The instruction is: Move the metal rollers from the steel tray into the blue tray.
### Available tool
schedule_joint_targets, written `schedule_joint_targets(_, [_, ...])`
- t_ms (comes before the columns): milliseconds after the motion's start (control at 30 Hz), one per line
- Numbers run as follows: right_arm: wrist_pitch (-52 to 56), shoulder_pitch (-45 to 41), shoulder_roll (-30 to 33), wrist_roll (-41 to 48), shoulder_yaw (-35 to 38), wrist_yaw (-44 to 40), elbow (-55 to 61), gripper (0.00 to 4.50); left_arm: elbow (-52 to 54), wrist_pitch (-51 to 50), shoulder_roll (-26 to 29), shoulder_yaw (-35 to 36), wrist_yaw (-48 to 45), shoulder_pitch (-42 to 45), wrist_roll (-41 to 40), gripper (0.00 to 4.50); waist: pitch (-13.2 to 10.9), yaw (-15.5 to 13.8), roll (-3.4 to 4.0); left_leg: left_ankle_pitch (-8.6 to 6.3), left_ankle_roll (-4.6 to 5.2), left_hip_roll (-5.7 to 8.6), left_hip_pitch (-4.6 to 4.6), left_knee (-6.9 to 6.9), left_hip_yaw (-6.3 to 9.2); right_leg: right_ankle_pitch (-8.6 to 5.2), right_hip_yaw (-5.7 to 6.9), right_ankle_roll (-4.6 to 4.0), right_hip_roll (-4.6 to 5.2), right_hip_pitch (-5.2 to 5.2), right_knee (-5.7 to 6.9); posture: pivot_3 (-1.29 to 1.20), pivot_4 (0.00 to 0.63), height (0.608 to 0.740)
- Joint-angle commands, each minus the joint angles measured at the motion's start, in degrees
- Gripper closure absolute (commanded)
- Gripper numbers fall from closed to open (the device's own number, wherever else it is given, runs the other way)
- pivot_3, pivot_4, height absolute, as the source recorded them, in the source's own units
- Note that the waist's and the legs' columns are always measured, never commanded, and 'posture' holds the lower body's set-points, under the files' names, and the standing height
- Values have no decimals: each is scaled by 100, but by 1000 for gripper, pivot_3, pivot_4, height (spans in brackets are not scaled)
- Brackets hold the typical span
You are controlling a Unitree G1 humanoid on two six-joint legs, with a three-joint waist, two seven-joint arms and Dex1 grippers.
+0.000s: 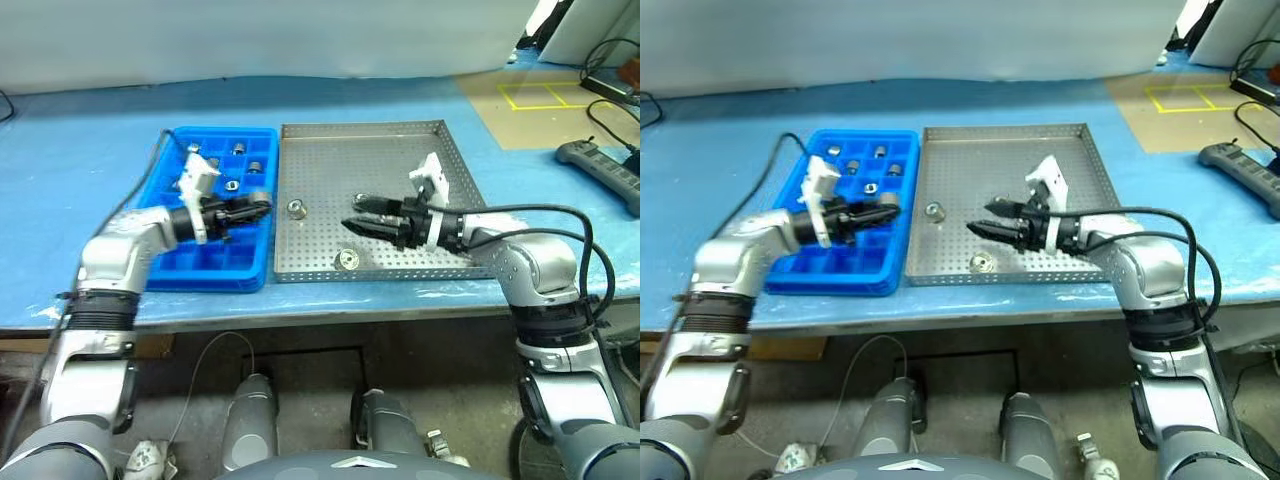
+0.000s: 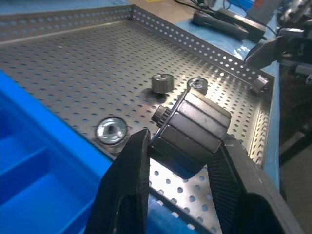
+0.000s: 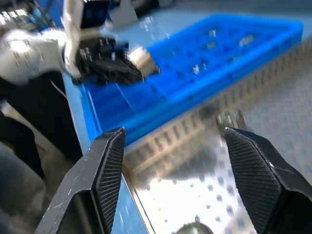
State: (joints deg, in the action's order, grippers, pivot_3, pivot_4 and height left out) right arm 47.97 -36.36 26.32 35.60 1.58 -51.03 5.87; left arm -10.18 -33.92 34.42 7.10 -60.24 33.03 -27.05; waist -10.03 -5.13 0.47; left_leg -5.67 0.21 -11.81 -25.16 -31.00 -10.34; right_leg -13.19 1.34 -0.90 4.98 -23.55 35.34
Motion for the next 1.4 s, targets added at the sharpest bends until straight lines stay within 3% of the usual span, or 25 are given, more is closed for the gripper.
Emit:
schedule_joint_targets(33, [145, -481, -480, 569, 125, 168, 238, 1152, 749, -163, 441, 645, 300, -339, -214, 3164, 0, -31, 0, 2, -3, -1, 1, 3, 1, -4, 2, -5, 0, -3, 6, 117, 150, 740])
schedule_joint_targets(200, [-203, -676, -898, 17, -538, 134, -485, 1152, 1811, -824, 821, 1591, 1056, -1168, -538, 3164, -1, -241, -10, 8, -15, -4, -3, 8, 12, -14, 12, -11, 8, -4, 19, 227, 150, 740])
schedule_joint_targets(367, [-421, -829, -1191, -170, -805, 6, -924, 1152, 2178, -248, 614, 1868, 2093, -2254, 156, 3164, -2, -448, -11, 8, -17, 10, -3, 24, 15, -22, 10, 3, 29, -4, 19, 344, 150, 740])
schedule_joint_targets(500, [-801, -1136, -1377, -550, -960, 155, -1096, 1152, 1652, 641, 44, 1406, 2944, -2134, 900, 3164, -6, -713, -19, 23, -43, -1, -2, 46, 36, -45, 19, 45, 22, -15, 26, 365, 150, 740])
schedule_joint_targets(767, [-678, -1036, -1423, -485, -933, 126, -891, 1152, 983, 1420, -742, 927, 3369, -1300, 1075, 3164, 8, -916, -49, 37, -65, 7, -5, 55, 45, -21, 16, 25, 21, -18, 34, 337, 150, 740])
schedule_joint_targets(1100, [-649, -941, -1338, -522, -882, 277, -837, 1152, -348, 2058, -756, 481, 3594, -619, 1674, 3164, 8, -803, -50, 56, -94, 3, -16, 54, 45, -4, 14, 37, 8, -42, 39, 296, 150, 740])
schedule_joint_targets(1400, [-732, -927, -1206, -712, -899, 334, -957, 1152, -495, 2230, -696, 677, 3867, -772, 1730, 3164, 8, -804, -50, 56, -93, 2, -39, 37, 45, -1, 18, 37, 6, -57, 43, 273, 150, 740])
